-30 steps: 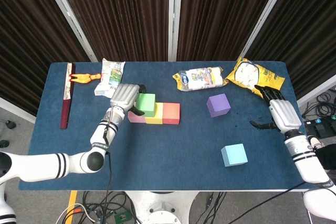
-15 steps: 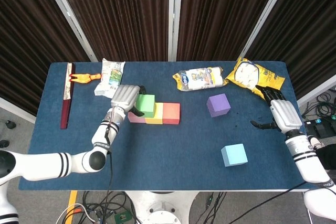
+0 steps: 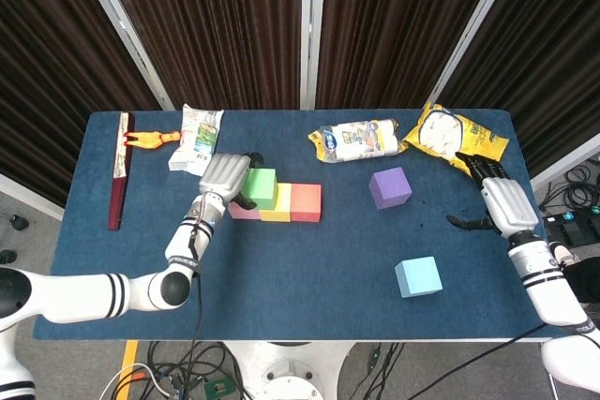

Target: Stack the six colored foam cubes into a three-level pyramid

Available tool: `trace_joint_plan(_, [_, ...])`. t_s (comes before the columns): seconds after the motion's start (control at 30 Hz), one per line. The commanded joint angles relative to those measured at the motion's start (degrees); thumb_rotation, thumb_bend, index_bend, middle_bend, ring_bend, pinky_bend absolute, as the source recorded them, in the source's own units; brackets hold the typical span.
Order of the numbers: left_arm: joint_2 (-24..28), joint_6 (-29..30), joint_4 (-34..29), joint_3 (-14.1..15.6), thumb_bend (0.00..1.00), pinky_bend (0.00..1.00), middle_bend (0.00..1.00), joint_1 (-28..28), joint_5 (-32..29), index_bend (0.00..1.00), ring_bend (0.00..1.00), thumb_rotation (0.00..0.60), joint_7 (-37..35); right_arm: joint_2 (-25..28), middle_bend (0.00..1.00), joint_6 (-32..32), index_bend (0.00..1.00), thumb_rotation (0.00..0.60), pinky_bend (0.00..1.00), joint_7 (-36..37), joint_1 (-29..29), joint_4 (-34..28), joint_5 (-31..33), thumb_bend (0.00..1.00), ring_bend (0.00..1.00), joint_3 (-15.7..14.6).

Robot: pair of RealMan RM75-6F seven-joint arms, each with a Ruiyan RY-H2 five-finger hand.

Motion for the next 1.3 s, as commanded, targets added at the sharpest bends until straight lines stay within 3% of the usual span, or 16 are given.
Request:
trace_joint_plan(0.03, [0.0,0.3,-0.23,0.0,0.02,0.45,0.27,-0.05,0.07,0.19,0.34,0.6,0.11,-0.01,0.1,0.07,0.0,0.6,0.04,0.12,-0.06,0.06,-0.06,0.07,0.0,0.01])
trace_joint_plan(0.37, [3.53,2.9,-6.46,0.48,0.02,0.41,0.06,2.01,2.89,0.04,0.17,0.6,-0.84,0.53,0.07,-0.38,0.0,0.6,0.03,0.3,-0.15,-0.17,-0.81,0.08,0.0,-0.46])
trace_joint_plan(0.63, [13.21,8.69,-15.27,1.62,0.02,0.37,0.04,10.55,12.28,0.03,0.14,0.6,-7.87,0.12,0.09,-6.03,0.0,0.6,0.08,-2.78,2.94,1.07,-0.99,0.07,0.0,-1.49])
trace_joint_plan(1.0, [18.12,15.32,-11.58,7.84,0.01,0.31,0.08,24.41,26.69,0.07,0.14,0.6,-18.89,-10.92,0.09,-17.35,0.0,0.6,0.08,-14.96,14.05,14.32,3.73,0.02,0.0,-0.94])
trace_joint_plan(1.3, [18.41,14.57,-8.05,8.47,0.01,0.31,0.08,30.17,30.96,0.08,0.14,0.6,-26.37,-19.02,0.14,-21.43,0.0,0.6,0.08,-21.78,19.09,23.44,8.79,0.02,0.0,-1.22])
